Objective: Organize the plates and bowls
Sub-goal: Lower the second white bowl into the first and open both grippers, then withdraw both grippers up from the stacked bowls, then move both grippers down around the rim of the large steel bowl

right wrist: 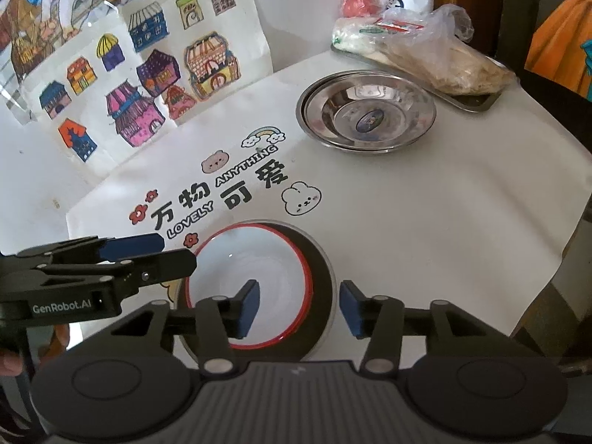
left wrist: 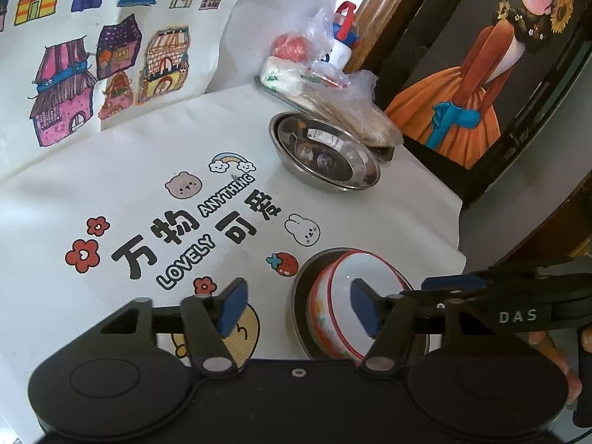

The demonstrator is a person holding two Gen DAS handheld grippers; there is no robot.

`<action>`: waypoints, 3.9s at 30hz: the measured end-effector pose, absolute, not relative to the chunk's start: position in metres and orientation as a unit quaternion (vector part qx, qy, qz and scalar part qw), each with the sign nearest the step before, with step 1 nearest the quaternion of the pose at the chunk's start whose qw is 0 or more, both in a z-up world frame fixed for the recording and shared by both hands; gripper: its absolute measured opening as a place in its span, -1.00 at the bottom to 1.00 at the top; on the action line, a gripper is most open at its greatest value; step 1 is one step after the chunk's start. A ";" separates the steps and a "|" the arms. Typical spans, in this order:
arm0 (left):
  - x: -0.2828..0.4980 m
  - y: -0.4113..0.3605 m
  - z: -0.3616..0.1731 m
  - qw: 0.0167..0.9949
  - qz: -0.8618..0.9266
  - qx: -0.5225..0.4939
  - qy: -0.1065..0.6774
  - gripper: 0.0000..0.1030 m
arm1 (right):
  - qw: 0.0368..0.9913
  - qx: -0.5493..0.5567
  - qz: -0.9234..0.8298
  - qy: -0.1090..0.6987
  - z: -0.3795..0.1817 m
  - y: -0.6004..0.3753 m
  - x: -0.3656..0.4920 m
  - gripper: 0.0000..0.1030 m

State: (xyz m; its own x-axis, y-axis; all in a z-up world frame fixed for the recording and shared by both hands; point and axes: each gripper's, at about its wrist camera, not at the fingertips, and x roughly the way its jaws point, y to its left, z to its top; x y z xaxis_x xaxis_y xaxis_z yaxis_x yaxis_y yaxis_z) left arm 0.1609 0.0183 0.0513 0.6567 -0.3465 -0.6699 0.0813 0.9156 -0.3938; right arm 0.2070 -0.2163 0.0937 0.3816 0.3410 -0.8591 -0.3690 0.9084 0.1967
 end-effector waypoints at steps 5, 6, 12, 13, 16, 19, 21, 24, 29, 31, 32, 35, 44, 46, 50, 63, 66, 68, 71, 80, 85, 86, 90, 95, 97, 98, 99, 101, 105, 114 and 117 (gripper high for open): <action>0.157 0.018 0.054 0.900 -0.114 -0.165 0.387 0.49 | 0.839 0.015 0.215 0.499 0.097 -0.229 0.200 0.30; 0.156 0.018 0.055 0.901 -0.113 -0.164 0.385 0.55 | 0.842 0.019 0.215 0.494 0.098 -0.232 0.198 0.35; 0.149 0.018 0.061 0.907 -0.104 -0.163 0.375 0.78 | 0.858 0.040 0.219 0.464 0.111 -0.244 0.187 0.71; 0.148 0.019 0.062 0.908 -0.103 -0.164 0.373 0.80 | 0.861 0.042 0.219 0.458 0.114 -0.246 0.185 0.72; 0.145 0.020 0.063 0.909 -0.101 -0.164 0.369 0.83 | 0.867 0.049 0.225 0.443 0.119 -0.250 0.180 0.76; 0.143 0.023 0.063 0.911 -0.092 -0.167 0.366 0.84 | 0.874 0.059 0.228 0.426 0.122 -0.254 0.173 0.84; 0.141 0.027 0.062 0.911 -0.087 -0.170 0.366 0.90 | 0.877 0.065 0.229 0.416 0.122 -0.259 0.170 0.91; 0.140 0.033 0.059 0.911 -0.079 -0.175 0.364 0.97 | 0.882 0.072 0.227 0.407 0.119 -0.264 0.167 0.92; 0.141 0.042 0.049 0.908 -0.072 -0.169 0.376 0.97 | 0.883 0.080 0.210 0.412 0.104 -0.274 0.168 0.92; 0.140 0.044 0.044 0.907 -0.071 -0.166 0.381 0.97 | 0.882 0.087 0.207 0.416 0.098 -0.280 0.169 0.92; 0.139 0.044 0.042 0.907 -0.071 -0.162 0.383 0.98 | 0.881 0.088 0.205 0.417 0.094 -0.282 0.168 0.92; 0.138 0.044 0.037 0.906 -0.070 -0.153 0.388 0.98 | 0.880 0.093 0.205 0.418 0.085 -0.287 0.167 0.94; 0.141 0.035 0.028 0.902 -0.089 -0.137 0.401 0.84 | 0.883 0.076 0.190 0.422 0.072 -0.284 0.164 0.77; 0.143 0.034 0.027 0.901 -0.094 -0.136 0.402 0.83 | 0.882 0.075 0.191 0.423 0.072 -0.282 0.166 0.74; 0.147 0.026 0.027 0.900 -0.103 -0.125 0.404 0.69 | 0.879 0.070 0.189 0.433 0.067 -0.280 0.172 0.65; 0.155 0.024 0.022 0.896 -0.105 -0.121 0.413 0.45 | 0.867 0.068 0.195 0.454 0.053 -0.269 0.181 0.51; 0.155 0.023 0.022 0.896 -0.105 -0.122 0.413 0.38 | 0.864 0.071 0.198 0.458 0.052 -0.268 0.183 0.48; 0.155 0.023 0.022 0.897 -0.105 -0.123 0.412 0.36 | 0.863 0.075 0.200 0.458 0.051 -0.268 0.183 0.45; 0.155 0.023 0.022 0.897 -0.107 -0.124 0.412 0.31 | 0.860 0.081 0.205 0.460 0.051 -0.266 0.183 0.41; 0.154 0.021 0.022 0.897 -0.109 -0.123 0.410 0.24 | 0.857 0.078 0.213 0.463 0.051 -0.258 0.182 0.38; 0.156 0.022 0.022 0.897 -0.108 -0.122 0.410 0.25 | 0.856 0.083 0.211 0.464 0.050 -0.259 0.183 0.40; 0.155 0.022 0.022 0.897 -0.108 -0.121 0.410 0.26 | 0.856 0.085 0.211 0.464 0.051 -0.260 0.182 0.40; 0.156 0.023 0.021 0.897 -0.105 -0.123 0.411 0.33 | 0.860 0.092 0.206 0.458 0.054 -0.267 0.181 0.43; 0.156 0.023 0.021 0.898 -0.101 -0.122 0.411 0.40 | 0.867 0.098 0.190 0.449 0.059 -0.279 0.179 0.49; 0.155 0.022 0.021 0.898 -0.098 -0.120 0.412 0.46 | 0.868 0.099 0.185 0.449 0.060 -0.282 0.179 0.53; 0.155 0.022 0.021 0.898 -0.097 -0.119 0.412 0.53 | 0.868 0.099 0.183 0.450 0.060 -0.283 0.179 0.56; 0.154 0.022 0.021 0.899 -0.095 -0.116 0.411 0.59 | 0.868 0.097 0.182 0.451 0.059 -0.283 0.179 0.59; 0.154 0.021 0.022 0.902 -0.092 -0.112 0.408 0.64 | 0.868 0.096 0.181 0.452 0.058 -0.282 0.179 0.62; 0.154 0.020 0.022 0.903 -0.088 -0.103 0.407 0.68 | 0.868 0.094 0.182 0.453 0.056 -0.280 0.179 0.74; 0.155 0.018 0.021 0.905 -0.077 -0.089 0.410 0.89 | 0.872 0.069 0.168 0.454 0.054 -0.276 0.181 0.96; 0.155 0.018 0.021 0.906 -0.072 -0.081 0.409 0.93 | 0.875 0.055 0.169 0.451 0.054 -0.273 0.180 0.96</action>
State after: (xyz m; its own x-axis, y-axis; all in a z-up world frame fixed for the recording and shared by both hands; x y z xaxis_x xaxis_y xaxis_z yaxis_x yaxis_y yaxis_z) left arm 0.1550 0.0176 0.0206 0.6542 -0.1979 -0.7300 0.0645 0.9762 -0.2069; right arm 0.1803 -0.2731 0.0537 0.5371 0.3447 -0.7698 -0.2458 0.9370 0.2481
